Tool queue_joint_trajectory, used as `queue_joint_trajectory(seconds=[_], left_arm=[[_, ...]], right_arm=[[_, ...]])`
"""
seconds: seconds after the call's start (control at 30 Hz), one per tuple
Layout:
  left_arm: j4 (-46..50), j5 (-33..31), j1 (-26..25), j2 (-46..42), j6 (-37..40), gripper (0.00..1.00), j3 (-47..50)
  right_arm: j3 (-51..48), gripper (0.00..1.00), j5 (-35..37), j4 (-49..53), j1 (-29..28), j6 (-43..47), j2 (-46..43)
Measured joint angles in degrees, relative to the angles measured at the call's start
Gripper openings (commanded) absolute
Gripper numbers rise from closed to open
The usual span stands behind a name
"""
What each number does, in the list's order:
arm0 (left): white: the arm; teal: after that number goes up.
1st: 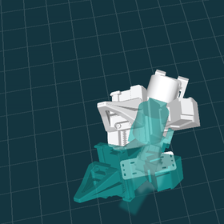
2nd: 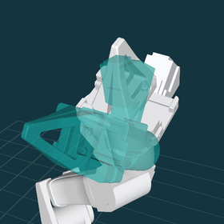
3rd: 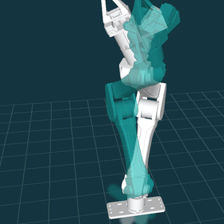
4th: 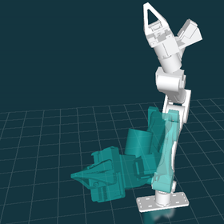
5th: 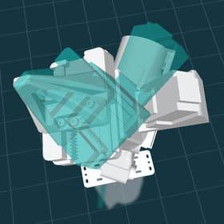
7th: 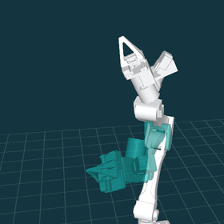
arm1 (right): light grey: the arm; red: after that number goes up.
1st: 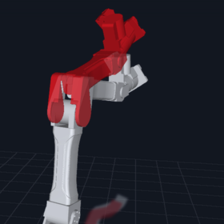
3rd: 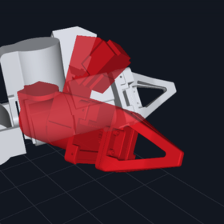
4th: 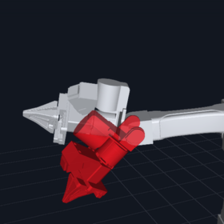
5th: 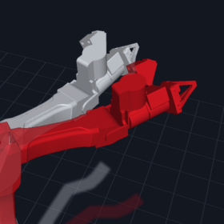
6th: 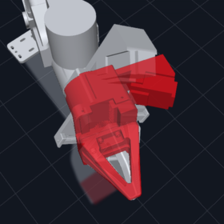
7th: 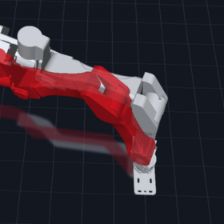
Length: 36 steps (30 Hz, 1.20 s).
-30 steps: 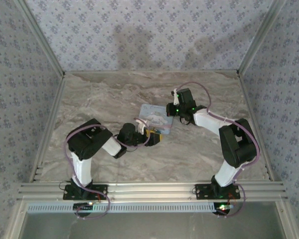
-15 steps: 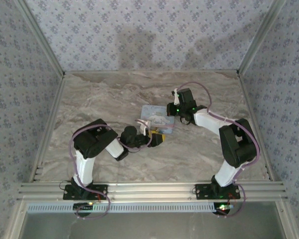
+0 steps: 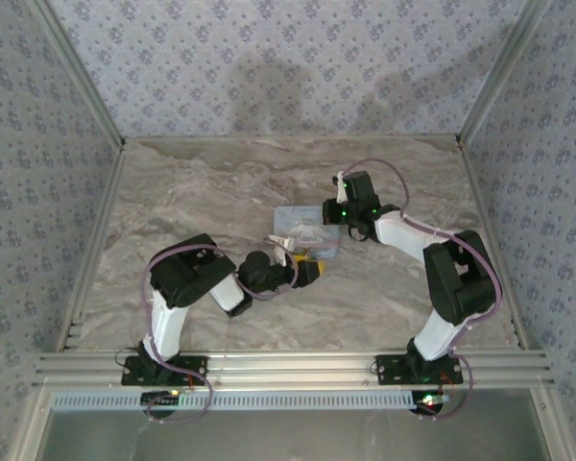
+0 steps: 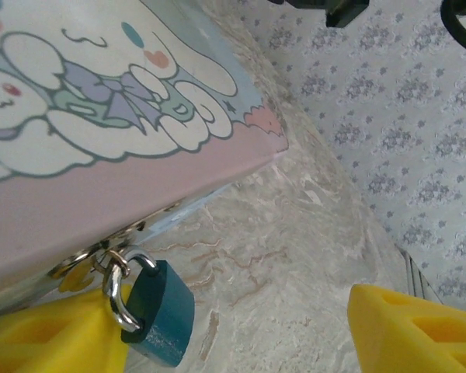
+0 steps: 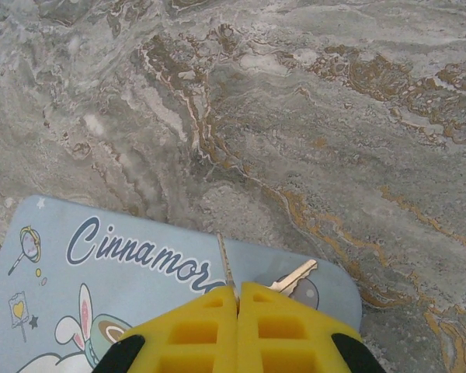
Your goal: Unlock a padlock with a key
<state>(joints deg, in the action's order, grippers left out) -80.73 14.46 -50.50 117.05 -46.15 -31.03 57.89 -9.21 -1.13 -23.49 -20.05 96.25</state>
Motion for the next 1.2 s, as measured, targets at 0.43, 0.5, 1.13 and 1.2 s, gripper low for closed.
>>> queue_joint_trajectory(seconds=[0.43,0.5,1.13,1.2], left_arm=[[-3.28,-3.85,-0.31,4.57,-3.41,0.38,-2.05],[-3.23,-4.07,-0.31,4.59,-3.41,0.32,-2.10],[-3.08,-4.59,0.48,4.70,-3.56,0.06,-2.56],[-3.30,-3.72,0.92,4.48,-5.07,0.04,-2.62]], right_arm=[[-1.46,0.00,0.00,-0.85,0.59,0.00,-1.03],[-1.73,0.00,-0.04,-0.87,0.74,0.00,-1.25],[-3.06,0.00,-0.46,-2.62,1.14,-0.04,-2.99],[-3.26,0.00,-0.63,-2.99,1.14,-0.04,-3.74]])
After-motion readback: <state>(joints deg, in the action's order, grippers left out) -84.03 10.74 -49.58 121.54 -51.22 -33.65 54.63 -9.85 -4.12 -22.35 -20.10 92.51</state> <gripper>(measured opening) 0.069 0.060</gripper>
